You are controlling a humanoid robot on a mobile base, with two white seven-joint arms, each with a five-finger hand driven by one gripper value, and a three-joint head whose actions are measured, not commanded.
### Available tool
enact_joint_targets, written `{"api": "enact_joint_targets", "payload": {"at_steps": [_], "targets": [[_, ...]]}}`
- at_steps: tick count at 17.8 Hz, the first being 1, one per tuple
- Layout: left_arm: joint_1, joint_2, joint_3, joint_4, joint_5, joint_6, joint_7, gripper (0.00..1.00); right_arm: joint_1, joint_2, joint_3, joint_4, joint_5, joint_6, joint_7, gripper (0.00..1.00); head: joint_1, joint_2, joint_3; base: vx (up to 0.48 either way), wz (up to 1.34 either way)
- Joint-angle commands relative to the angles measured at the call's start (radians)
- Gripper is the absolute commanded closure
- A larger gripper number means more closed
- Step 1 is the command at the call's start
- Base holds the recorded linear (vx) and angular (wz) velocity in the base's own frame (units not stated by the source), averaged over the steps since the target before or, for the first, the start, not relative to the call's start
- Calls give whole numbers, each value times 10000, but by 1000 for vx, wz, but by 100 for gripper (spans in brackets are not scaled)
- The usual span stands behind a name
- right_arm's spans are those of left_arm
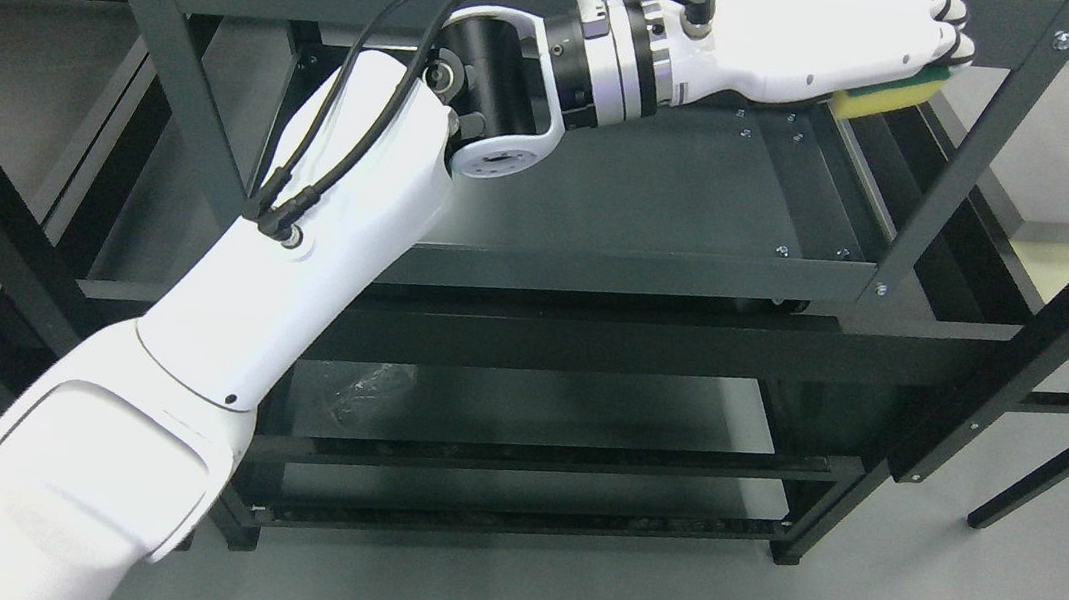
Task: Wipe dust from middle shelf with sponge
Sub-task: 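Extend the left hand with the sponge onto the middle shelf surface, then drag the sponge along the shelf toward the robot with the left hand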
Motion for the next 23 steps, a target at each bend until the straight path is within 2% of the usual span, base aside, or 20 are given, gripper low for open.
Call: {"api": "enact_joint_targets", "payload": {"at_steps": [1, 2, 5, 8, 10, 17, 21, 23], "targets": [[999, 322, 1508, -1654, 2, -926, -1271, 100, -3, -175, -1, -175, 0, -3, -1, 0, 0, 0, 0, 98, 26], [1366, 368, 2302, -2068, 2, -1298, -1716, 100, -4, -175, -1, -175, 0, -3, -1, 0, 0, 0, 0, 98, 26], [2303, 751, 4572, -2714, 48, -1298, -2471, 100, -4, -175, -1, -175, 0, -3, -1, 0, 0, 0, 0, 102, 97], [2658, 1241, 6966, -2823, 125, -1298, -2625, 100, -4, -175, -1, -175, 0, -3, -1, 0, 0, 0, 0, 92, 124], [2964, 1655, 8272, -2823, 704, -1298, -3098, 100, -4, -175, -1, -175, 0, -3, -1, 0, 0, 0, 0, 44, 68], [3717, 2990, 9335, -2992, 4201, -1298, -5307, 100, -4, -175, -1, -175, 0, -3, -1, 0, 0, 0, 0, 3, -5], [3641, 2717, 9398, -2992, 4711, -1298, -5663, 100, -4, -175, -1, -175, 0, -3, -1, 0, 0, 0, 0, -13, -79], [3549, 1938, 8834, -2992, 4651, -1298, -5739, 100, -4, -175, -1, -175, 0, -3, -1, 0, 0, 0, 0, -5, 40]]}}
